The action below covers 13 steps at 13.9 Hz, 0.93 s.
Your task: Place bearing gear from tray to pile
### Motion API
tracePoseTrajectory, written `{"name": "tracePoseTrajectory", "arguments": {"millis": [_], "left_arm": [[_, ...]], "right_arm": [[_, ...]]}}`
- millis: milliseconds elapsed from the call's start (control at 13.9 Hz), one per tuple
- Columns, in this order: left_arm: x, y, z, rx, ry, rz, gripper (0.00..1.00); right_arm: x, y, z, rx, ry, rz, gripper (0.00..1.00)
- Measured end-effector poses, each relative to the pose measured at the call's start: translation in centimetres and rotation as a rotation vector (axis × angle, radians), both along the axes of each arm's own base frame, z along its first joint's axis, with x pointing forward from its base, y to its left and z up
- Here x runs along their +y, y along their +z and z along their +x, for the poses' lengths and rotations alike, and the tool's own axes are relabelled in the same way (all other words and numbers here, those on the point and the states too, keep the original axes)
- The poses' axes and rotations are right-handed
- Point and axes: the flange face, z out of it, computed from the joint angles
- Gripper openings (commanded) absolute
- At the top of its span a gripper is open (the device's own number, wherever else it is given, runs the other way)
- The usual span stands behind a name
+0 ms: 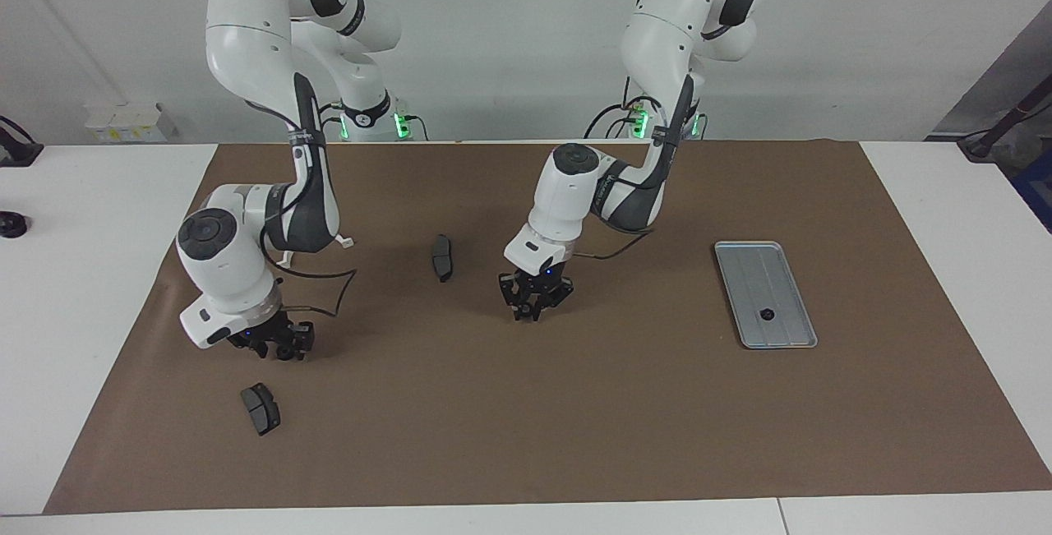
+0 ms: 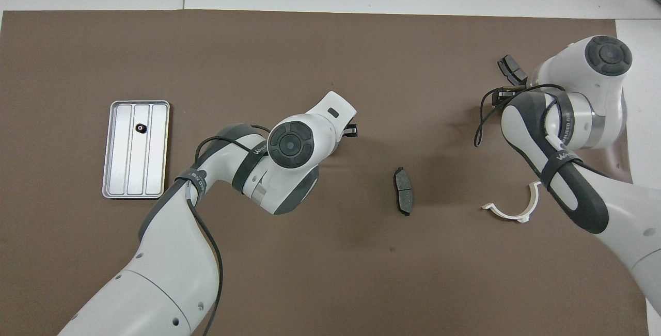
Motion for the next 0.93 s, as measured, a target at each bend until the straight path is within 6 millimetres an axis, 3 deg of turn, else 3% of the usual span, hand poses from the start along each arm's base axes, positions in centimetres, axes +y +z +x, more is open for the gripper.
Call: {"name": "tracePoseTrajectory", "arguments": {"millis": [72, 288, 503, 575, 791, 934], "left_arm": [[0.1, -0.2, -0.1, 0.002, 0.000, 0.001, 0.98], [0.1, -0.2, -0.2, 0.009, 0.017, -0.001, 1.00], [1.3, 2.3, 1.0, 0.033, 0.080, 0.025, 1.00], [3.1, 4.3, 2.0, 0.035, 0.115, 0.038, 1.00], [13.3, 11.0, 6.0, 0.036, 0.226, 0.081, 1.00], [19.4, 13.2, 7.6, 0.031, 0.242, 0.110, 1.00]], "right_arm": [[0.5, 0.4, 0.2, -0.009, 0.004, 0.003, 0.88], [4.6, 2.5, 1.1, -0.053, 0.028, 0.034, 0.88], [12.0, 4.2, 1.3, -0.097, -0.005, 0.064, 0.88], [14.4, 4.7, 1.2, -0.109, -0.013, 0.073, 0.88], [21.4, 5.7, 0.4, -0.166, -0.047, 0.115, 0.87], [26.4, 6.1, -0.8, -0.194, -0.039, 0.145, 0.87]]}}
